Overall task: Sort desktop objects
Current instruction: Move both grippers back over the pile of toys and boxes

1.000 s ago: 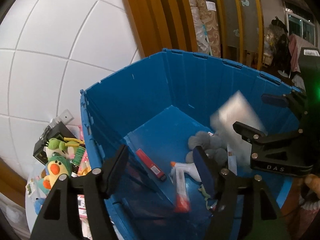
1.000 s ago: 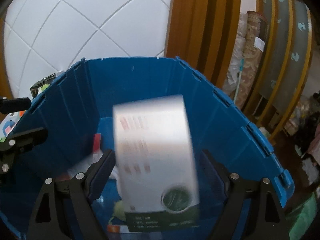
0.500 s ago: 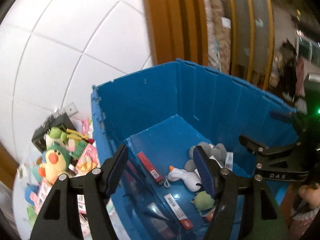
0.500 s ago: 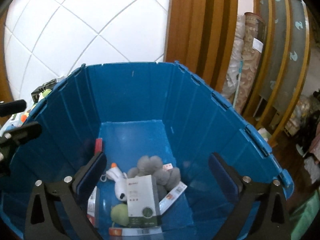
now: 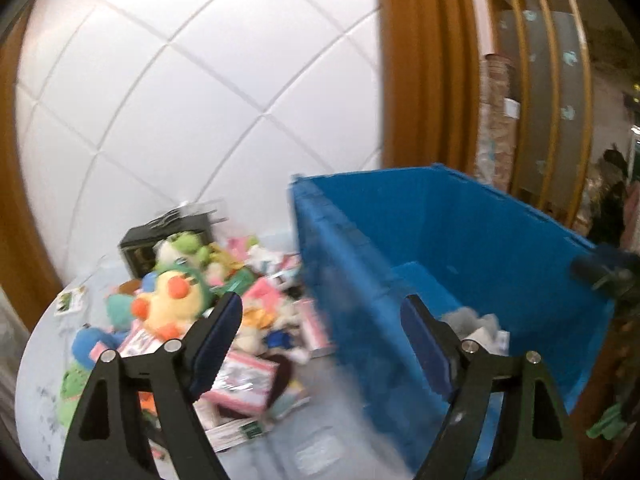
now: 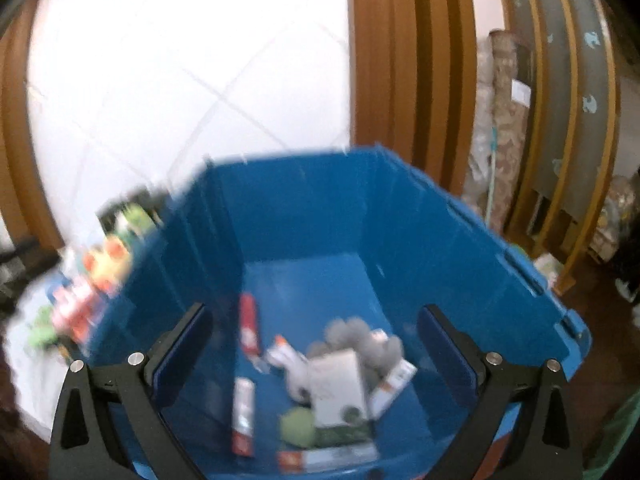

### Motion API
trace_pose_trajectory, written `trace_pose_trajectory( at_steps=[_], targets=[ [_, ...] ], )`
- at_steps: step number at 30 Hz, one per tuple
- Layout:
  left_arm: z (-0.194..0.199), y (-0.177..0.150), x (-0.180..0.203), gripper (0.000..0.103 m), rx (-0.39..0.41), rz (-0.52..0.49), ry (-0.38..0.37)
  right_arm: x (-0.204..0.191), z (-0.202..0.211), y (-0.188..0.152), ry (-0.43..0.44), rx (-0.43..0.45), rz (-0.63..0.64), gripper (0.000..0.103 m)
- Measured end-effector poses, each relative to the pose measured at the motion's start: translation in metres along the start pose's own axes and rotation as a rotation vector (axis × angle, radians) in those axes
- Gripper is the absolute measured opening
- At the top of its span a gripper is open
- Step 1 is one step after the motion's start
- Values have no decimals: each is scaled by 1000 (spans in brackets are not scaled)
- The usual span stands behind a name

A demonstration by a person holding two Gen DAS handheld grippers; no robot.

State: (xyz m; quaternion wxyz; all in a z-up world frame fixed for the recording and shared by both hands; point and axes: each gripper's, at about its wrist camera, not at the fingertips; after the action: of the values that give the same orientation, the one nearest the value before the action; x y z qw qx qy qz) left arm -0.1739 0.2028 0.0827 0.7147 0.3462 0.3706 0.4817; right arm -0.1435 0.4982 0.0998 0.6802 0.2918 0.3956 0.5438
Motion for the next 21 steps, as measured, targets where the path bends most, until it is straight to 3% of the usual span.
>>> trace_pose_trajectory(
  at_steps=[3, 7, 16, 21],
  targets=[
    [0, -21, -38, 81, -34, 41, 33, -30, 17, 5, 59, 65, -4, 103],
    [-5, -57, -91, 81, -98, 88, 84, -80, 19, 1, 117, 83, 23, 103],
    [-18, -155, -203, 81, -290, 186, 188, -207, -12, -32, 238, 16, 116, 103],
    [-29, -205, -236, 81, -384, 205, 184, -260, -36, -66, 261, -47, 173, 103]
  ],
)
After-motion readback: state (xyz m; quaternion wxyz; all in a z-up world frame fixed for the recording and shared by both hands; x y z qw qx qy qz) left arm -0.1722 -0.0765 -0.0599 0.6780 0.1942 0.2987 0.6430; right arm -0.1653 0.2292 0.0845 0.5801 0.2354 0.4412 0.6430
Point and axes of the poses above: each gripper's, at about its wrist camera, not at the fingertips, and z roughly against the way its jaws point, x to its right, y to its top, and after that the axes turned 12 degrees about -z, right-handed
